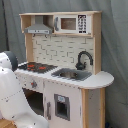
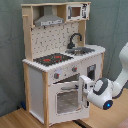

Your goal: Play with the kitchen

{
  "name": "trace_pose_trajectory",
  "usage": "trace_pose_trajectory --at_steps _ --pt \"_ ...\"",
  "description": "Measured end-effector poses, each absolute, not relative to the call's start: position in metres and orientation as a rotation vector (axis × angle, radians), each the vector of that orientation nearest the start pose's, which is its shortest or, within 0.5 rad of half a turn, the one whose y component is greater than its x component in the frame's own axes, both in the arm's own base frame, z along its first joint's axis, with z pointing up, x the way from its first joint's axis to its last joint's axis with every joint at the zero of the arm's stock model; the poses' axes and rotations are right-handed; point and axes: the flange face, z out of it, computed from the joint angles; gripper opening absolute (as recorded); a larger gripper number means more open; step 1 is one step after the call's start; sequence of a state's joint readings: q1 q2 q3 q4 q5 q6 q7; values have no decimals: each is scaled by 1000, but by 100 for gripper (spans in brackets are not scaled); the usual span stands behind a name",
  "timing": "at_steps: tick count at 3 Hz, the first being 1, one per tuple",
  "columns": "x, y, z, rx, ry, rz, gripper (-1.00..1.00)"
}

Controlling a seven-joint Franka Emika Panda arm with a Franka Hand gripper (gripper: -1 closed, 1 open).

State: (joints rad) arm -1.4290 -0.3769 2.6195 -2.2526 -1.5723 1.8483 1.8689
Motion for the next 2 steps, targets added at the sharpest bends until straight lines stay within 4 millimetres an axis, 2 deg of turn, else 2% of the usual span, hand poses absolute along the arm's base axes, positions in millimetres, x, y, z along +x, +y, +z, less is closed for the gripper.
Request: trace_pose_trajectory --at_steps 2 --pt "243 477 245 1863 414 1580 -100"
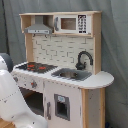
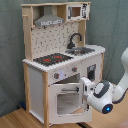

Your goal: Play with the kitchen

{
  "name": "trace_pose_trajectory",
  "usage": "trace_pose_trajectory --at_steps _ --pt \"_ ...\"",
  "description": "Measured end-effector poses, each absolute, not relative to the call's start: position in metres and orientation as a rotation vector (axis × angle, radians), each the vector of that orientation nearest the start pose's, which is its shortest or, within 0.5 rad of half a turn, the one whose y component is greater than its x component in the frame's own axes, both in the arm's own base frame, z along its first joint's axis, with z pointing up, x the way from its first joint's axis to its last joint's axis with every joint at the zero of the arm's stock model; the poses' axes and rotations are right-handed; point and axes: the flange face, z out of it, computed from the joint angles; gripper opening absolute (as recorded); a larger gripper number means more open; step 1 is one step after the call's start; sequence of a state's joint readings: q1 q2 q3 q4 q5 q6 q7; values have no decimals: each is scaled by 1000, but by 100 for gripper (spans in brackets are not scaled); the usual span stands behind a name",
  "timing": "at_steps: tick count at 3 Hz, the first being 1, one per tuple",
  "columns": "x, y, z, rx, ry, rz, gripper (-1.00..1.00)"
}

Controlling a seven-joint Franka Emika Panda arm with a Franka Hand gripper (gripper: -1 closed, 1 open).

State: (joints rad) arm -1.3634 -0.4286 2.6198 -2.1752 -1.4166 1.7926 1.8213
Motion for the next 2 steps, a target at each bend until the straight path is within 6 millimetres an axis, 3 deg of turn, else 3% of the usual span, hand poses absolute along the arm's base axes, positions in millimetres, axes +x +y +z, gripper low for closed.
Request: trace_pose_trajectory --at_steps 2 --pt "221 508 244 1854 345 1545 -100"
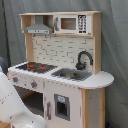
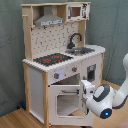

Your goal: Play with the kitchen

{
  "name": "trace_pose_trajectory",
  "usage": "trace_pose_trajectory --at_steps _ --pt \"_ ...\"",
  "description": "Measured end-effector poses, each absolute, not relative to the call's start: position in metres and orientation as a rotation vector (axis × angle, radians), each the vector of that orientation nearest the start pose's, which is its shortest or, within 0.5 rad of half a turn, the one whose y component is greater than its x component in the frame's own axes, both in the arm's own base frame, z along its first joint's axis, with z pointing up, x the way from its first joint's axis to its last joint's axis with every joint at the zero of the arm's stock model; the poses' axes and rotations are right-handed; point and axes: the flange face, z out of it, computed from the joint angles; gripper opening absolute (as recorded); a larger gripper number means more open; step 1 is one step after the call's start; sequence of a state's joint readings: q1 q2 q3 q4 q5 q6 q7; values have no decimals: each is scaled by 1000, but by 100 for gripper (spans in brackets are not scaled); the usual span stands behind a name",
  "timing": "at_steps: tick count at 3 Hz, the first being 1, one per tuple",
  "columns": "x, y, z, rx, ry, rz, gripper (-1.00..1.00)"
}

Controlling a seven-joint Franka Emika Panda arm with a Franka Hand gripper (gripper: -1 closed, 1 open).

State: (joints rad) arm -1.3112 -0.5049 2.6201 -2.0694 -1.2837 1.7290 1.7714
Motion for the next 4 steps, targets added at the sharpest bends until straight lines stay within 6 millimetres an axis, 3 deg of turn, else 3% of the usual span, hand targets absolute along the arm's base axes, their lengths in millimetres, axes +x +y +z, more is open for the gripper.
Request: trace_pose_trajectory --at_steps 1,2,3,4 --pt "219 524 252 1859 319 1523 -100" --pt "219 525 253 1860 320 1523 100" --pt "219 527 254 1861 320 1524 100" --pt "212 552 265 1827 387 1518 100"
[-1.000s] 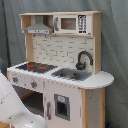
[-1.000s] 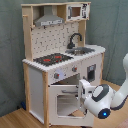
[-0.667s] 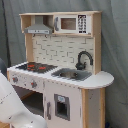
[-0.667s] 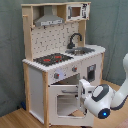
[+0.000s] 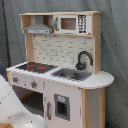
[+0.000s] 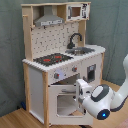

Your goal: Play with the kitchen

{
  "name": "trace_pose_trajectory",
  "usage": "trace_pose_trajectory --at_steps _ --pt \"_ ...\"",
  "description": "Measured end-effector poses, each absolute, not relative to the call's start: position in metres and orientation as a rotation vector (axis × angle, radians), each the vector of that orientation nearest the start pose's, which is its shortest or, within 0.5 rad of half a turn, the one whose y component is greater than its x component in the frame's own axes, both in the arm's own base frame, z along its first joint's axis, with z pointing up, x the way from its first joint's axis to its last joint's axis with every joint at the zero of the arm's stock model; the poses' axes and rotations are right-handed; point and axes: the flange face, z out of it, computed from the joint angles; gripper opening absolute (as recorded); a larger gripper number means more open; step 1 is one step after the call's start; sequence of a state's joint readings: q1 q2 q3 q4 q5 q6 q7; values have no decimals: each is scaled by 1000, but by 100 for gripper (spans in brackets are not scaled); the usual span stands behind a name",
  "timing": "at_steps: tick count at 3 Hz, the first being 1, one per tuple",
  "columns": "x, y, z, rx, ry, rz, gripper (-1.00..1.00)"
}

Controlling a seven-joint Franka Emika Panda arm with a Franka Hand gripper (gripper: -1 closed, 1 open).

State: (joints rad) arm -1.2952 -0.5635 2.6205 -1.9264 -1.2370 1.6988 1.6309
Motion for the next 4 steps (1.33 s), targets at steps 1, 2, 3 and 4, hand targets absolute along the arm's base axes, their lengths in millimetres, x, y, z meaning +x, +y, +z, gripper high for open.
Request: trace_pose_trajectory --at_steps 1,2,3,4 --pt "203 573 284 1792 431 1513 100" --pt "191 594 303 1745 483 1497 100" --pt "184 606 317 1706 528 1471 100" --pt "179 617 333 1658 595 1415 100"
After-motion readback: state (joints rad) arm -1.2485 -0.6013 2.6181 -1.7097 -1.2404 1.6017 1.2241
